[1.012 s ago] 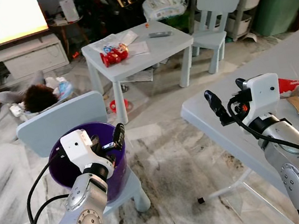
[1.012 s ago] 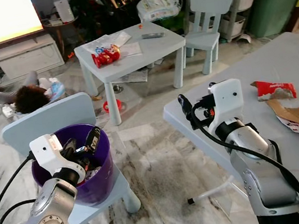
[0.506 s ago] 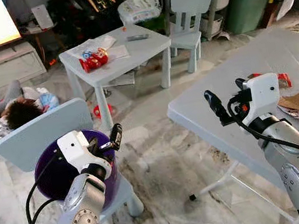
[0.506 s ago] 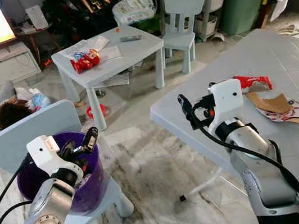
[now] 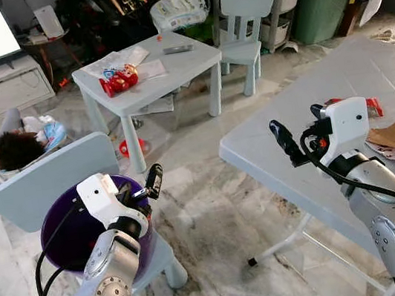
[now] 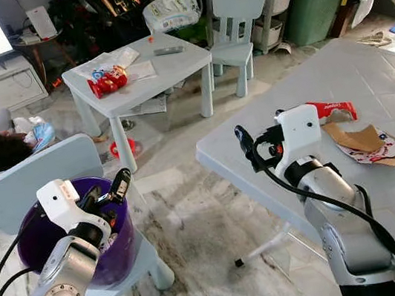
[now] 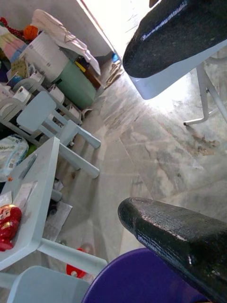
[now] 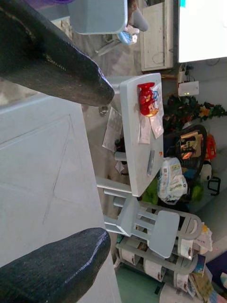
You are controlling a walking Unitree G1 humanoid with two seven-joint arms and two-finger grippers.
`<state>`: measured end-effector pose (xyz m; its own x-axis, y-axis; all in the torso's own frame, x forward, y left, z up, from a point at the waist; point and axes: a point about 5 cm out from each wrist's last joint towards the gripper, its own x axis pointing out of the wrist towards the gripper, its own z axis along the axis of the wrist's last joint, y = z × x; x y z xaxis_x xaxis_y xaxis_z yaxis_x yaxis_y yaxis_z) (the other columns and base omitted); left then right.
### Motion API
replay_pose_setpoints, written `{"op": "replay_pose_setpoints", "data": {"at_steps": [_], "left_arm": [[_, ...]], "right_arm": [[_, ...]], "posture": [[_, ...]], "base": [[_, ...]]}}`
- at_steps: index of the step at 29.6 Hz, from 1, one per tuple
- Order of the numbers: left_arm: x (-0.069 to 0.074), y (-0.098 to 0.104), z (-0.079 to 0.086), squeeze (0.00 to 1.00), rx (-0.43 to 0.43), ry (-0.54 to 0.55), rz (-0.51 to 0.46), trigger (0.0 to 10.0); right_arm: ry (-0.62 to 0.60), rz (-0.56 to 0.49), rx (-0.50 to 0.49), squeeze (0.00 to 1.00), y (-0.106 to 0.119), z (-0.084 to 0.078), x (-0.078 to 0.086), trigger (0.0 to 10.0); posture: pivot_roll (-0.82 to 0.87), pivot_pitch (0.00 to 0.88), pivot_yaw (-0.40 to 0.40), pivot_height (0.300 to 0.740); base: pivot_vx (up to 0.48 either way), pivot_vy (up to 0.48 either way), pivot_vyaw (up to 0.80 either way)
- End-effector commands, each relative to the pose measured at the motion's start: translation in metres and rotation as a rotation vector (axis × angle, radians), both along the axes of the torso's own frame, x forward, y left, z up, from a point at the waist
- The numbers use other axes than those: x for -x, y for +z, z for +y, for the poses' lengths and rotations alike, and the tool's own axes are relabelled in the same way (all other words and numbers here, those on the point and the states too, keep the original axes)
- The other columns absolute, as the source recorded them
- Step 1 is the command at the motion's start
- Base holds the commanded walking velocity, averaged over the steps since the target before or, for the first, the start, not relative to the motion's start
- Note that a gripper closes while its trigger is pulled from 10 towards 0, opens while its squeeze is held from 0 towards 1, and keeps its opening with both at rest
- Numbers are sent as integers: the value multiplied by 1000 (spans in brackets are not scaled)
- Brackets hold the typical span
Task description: Picking trash to rubbish bin
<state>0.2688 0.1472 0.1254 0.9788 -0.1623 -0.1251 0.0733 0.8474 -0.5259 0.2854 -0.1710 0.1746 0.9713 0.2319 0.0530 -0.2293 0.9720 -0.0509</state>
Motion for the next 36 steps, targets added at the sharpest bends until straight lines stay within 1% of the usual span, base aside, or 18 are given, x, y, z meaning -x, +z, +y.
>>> {"op": "replay_pose_setpoints", "data": {"at_steps": [1,5,10,12,36], "left_arm": [[-2,1,-2,0,7,-3,9,10000],[-2,1,-2,0,2,-1,9,10000],[-2,1,-2,0,-3,-5,8,10000],[-2,1,-2,0,-4,-5,8,10000],[-3,0,-3,0,0,-17,18,10000]], "right_arm": [[-6,-6,5,0,3,-2,1,10000],[-2,-16,-2,0,4,-2,2,10000],[2,-20,0,0,5,-1,2,10000],[2,-13,2,0,4,-1,2,10000],[1,1,0,0,2,-1,2,10000]], "posture": [[-8,40,-54,740],[-9,41,-53,740],[-9,41,-52,740],[-8,41,-52,740],[-9,42,-49,740]], "base": [[0,0,-800],[0,0,-800],[0,0,0],[0,0,-525],[0,0,-800]]}}
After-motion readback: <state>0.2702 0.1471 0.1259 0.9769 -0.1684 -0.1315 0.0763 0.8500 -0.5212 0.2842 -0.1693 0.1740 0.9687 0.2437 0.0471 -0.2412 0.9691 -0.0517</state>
